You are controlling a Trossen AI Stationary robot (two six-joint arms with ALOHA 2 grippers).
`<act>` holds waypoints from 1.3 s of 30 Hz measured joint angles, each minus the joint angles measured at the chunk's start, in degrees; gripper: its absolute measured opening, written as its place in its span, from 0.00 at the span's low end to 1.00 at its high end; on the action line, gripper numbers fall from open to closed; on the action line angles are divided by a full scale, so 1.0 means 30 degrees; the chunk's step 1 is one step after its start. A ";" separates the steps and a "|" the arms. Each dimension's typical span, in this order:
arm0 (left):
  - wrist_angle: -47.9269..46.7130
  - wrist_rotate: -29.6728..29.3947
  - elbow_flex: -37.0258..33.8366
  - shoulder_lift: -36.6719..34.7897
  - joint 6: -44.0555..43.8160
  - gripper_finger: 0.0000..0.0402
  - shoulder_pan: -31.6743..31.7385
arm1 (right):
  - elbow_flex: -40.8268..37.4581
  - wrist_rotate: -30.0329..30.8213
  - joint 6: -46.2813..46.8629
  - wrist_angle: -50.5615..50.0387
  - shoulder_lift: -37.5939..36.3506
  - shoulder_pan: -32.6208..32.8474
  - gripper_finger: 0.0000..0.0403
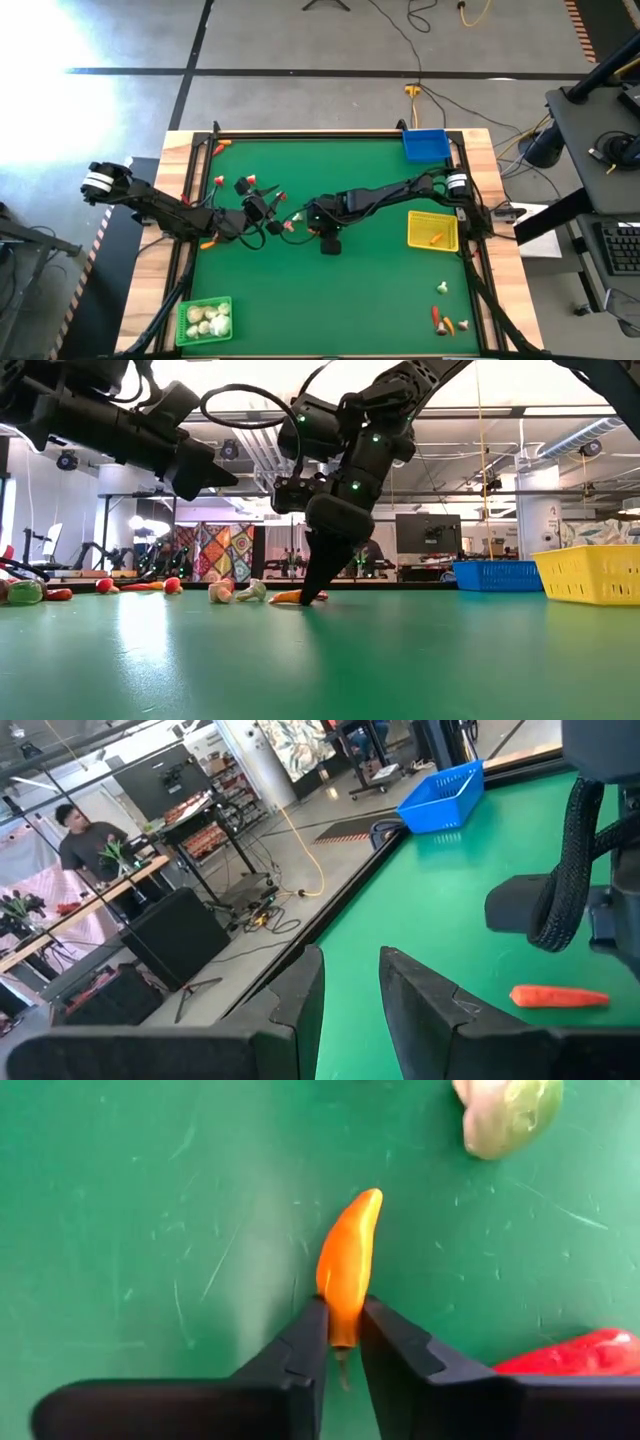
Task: Sort produce into baskets
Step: Put the yellow chili into the yellow bin
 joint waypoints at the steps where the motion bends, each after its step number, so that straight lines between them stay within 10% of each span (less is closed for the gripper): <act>1: -0.0013 -0.0004 0.0000 0.0000 -0.0003 0.21 0.0000 | -0.0023 0.0032 0.0298 -0.0697 -0.0271 0.0000 0.09; 15: -0.1781 0.1614 -0.0495 0.0291 -0.3763 0.21 -0.0009 | -0.3878 0.7530 1.2520 -1.4507 -0.9352 0.3717 0.06; 25: -0.1708 0.4116 -0.0437 0.1739 -0.5110 0.21 -0.0015 | -1.1435 0.4910 2.2916 -1.4354 -1.5439 0.6273 0.06; 39: -0.1642 0.4109 0.0626 0.2062 -0.4335 0.21 -0.0015 | -1.2666 0.1906 2.2617 -1.5738 -1.5860 0.6193 0.26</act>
